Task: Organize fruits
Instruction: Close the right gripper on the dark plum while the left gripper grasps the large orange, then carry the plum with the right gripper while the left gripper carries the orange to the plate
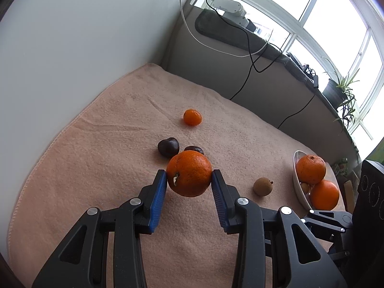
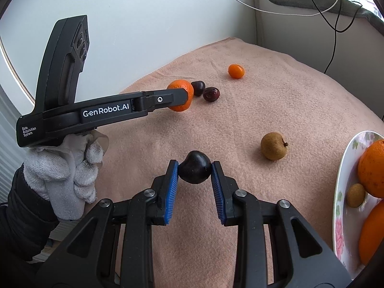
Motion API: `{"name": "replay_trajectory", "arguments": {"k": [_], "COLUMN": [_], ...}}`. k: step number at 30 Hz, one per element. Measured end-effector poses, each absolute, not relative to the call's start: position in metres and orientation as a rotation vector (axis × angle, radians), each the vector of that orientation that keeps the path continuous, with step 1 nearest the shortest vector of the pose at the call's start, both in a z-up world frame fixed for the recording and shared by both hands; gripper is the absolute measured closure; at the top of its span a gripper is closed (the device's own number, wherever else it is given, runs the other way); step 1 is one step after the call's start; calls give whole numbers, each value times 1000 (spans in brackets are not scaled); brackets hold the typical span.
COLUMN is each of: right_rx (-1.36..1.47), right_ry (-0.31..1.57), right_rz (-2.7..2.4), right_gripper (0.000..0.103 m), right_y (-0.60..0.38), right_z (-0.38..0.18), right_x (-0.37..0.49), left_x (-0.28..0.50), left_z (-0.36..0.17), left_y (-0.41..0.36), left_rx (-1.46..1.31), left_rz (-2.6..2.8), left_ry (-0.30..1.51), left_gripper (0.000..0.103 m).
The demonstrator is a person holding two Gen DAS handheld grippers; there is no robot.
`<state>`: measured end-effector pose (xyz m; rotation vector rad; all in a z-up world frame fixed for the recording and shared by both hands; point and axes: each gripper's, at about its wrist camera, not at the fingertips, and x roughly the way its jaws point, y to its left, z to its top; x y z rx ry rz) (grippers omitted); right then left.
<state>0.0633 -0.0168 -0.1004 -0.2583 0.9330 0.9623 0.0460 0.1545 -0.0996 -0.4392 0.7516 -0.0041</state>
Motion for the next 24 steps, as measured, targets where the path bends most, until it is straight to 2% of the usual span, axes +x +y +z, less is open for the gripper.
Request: {"name": "replay_trajectory", "arguments": {"k": [24], "right_rx": [-99], "right_ry": [827], "right_rz": [834], "right_gripper": [74], "right_y": [-110], "right_z": [-54], "right_x": [67], "left_x": [36], "left_z": [-72], "left_y": [83], "left_rx": [-365], "left_rz": [-115], "left_ry": [712], "left_gripper": [66]}}
